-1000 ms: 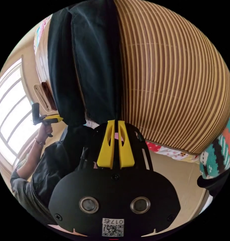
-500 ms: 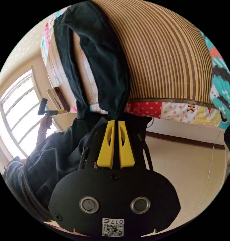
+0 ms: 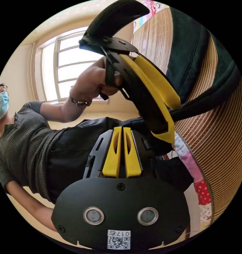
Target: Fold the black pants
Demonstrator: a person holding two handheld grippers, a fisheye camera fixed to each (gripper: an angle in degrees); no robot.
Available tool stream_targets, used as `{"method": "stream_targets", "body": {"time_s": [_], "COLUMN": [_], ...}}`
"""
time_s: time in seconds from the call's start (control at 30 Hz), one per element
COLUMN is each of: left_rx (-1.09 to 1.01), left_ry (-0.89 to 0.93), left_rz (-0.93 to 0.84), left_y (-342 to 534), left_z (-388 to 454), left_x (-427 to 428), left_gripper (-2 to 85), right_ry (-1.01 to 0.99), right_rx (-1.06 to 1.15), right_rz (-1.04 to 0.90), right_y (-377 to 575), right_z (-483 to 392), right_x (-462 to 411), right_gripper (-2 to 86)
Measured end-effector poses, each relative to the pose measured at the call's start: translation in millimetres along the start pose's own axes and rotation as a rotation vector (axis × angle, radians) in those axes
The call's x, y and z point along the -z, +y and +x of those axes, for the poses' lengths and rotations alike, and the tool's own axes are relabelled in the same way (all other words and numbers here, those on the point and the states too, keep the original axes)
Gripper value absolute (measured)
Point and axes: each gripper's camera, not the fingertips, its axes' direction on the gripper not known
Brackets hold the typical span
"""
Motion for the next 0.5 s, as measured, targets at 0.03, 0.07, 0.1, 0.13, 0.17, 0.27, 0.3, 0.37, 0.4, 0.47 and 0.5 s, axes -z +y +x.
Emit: {"method": "stream_targets", "body": {"time_s": [0.03, 0.07, 0.1, 0.13, 0.17, 0.27, 0.3, 0.37, 0.4, 0.47, 0.5], "left_rx": [-0.005, -0.002, 0.013, 0.017, 0.021, 0.033, 0.038, 0.043, 0.046, 0.05, 0.053], "left_ry": [-0.01, -0.002, 0.026, 0.041, 0.071, 0.157, 0.201, 0.233, 0.249, 0.297, 0.334], "left_rz": [0.007, 0.041, 0.072, 0.083, 0.096, 0.139, 0.169, 0.201, 0.211, 0.233, 0.248], "left_y": [1.6, 7.3, 13.5, 16.4, 21.3, 37.3, 45.1, 56.2, 62.3, 69.9, 74.1], "left_z": [-0.3, -3.8, -10.7, -14.6, -22.1, -39.5, -45.3, -52.5, -57.1, -64.9, -70.5], "left_x": [-5.4, -13.0, -19.4, -22.4, -28.3, -39.3, -41.0, -43.7, -46.1, -50.0, -53.1], "left_gripper": [8.1, 4.7, 4.1, 3.8, 3.6, 3.1, 3.0, 2.9, 3.0, 3.1, 3.2], "right_ry": [-0.036, -0.052, -0.057, -0.053, -0.041, -0.005, 0.019, 0.108, 0.134, 0.226, 0.234], "right_rx": [-0.031, -0.065, -0.083, -0.12, -0.169, -0.294, -0.324, -0.353, -0.362, -0.389, -0.393], "right_rz": [0.042, 0.052, 0.044, 0.026, 0.021, 0.074, 0.117, 0.311, 0.354, 0.517, 0.556], "right_y": [6.9, 14.5, 18.3, 26.3, 34.3, 43.0, 42.6, 26.5, 18.8, -22.3, -34.1], "right_z": [5.1, 12.1, 16.1, 23.9, 33.0, 58.4, 62.6, 69.9, 71.4, 78.4, 81.2], "right_x": [6.1, 12.6, 15.7, 23.2, 35.1, 89.0, 105.2, 176.7, 193.7, 252.1, 263.3], "right_gripper": [1.3, 1.4, 1.5, 1.6, 1.7, 3.1, 3.7, 7.5, 8.0, 9.7, 9.9]}}
